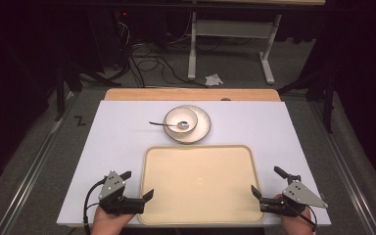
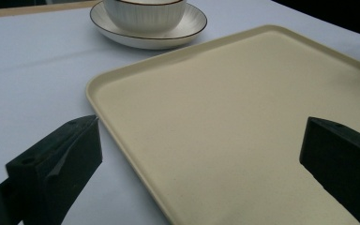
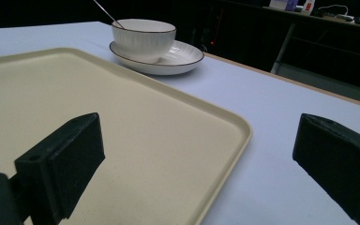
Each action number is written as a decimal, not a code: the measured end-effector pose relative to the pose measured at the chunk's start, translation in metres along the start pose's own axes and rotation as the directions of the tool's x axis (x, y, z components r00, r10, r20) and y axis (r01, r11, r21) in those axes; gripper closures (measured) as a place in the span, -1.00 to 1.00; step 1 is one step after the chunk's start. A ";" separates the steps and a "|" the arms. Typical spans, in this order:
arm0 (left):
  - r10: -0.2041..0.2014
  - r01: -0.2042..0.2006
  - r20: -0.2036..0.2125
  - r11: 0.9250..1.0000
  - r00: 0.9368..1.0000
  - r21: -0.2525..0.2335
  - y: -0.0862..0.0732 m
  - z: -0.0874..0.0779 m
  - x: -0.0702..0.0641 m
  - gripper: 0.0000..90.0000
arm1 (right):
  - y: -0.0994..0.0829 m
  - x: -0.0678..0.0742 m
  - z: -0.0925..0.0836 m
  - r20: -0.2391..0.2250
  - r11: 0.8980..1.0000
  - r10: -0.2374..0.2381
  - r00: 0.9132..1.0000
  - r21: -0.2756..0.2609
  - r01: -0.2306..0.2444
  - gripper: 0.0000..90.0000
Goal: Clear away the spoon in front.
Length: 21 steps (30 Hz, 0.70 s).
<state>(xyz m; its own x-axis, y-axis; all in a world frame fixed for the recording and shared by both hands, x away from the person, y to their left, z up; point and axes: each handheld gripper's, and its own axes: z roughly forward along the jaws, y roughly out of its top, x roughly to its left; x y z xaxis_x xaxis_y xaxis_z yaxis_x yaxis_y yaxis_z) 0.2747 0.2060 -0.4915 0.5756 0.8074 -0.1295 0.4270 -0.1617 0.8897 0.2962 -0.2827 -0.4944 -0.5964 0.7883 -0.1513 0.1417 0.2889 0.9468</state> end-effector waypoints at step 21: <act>-0.010 0.010 -0.004 0.999 1.000 0.031 -0.002 0.006 0.005 -0.98 | -0.002 -0.004 -0.002 -0.020 1.000 -0.008 1.000 -0.011 0.008 -0.88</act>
<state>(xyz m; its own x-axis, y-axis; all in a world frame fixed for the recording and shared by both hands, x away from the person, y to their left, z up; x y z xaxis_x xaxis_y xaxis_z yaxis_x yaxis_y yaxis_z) 0.2808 0.2070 -0.4965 0.5685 0.8112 -0.1367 0.4545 -0.1712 0.8741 0.2966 -0.2879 -0.4950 -0.6133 0.7749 -0.1529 0.1286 0.2890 0.9487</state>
